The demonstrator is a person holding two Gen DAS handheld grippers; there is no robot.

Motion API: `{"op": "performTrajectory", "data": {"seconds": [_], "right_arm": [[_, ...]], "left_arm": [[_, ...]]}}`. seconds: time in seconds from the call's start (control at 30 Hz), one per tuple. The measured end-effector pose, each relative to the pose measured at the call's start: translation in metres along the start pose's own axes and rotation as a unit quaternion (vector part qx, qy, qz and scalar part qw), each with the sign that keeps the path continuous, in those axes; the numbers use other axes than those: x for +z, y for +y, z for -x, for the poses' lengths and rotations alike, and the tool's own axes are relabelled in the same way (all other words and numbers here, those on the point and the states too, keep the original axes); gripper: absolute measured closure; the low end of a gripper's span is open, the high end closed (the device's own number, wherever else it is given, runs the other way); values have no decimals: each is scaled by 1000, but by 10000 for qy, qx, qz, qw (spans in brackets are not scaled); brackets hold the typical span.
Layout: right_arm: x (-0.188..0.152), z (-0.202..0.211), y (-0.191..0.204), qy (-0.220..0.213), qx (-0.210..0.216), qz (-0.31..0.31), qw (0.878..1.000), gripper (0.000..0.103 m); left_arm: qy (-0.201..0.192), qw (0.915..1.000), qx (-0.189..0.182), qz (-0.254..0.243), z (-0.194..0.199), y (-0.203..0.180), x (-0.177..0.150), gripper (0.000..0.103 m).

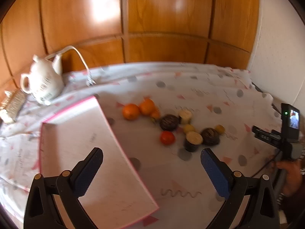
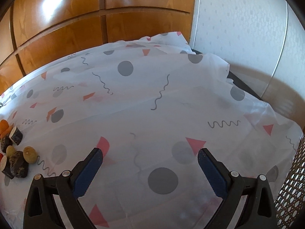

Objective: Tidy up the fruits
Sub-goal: 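Move the left tool toward the tan-topped cylindrical cake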

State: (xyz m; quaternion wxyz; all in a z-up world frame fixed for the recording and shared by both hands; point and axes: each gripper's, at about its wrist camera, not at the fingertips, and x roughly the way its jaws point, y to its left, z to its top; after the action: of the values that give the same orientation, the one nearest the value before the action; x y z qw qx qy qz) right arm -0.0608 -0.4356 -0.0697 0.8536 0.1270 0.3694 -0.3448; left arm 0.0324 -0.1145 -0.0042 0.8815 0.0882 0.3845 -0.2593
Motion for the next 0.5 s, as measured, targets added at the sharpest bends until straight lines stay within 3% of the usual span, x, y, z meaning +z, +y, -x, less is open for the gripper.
{"op": "performTrajectory", "data": {"seconds": [0.2,0.43,0.5], "right_arm": [[-3,-8,0,119,27,-76,9999,1],[-4,-8,0,101,78,-115,9999,1],[-4,-8,-1,98,90,-127,9998,1]], "left_arm": [[255,9995,-164,21,-17,-7,9,3],[660,9964,-485,-237,-45,-29,14,32],[755,9951,-561,-310,-54,-37,14,36]]}}
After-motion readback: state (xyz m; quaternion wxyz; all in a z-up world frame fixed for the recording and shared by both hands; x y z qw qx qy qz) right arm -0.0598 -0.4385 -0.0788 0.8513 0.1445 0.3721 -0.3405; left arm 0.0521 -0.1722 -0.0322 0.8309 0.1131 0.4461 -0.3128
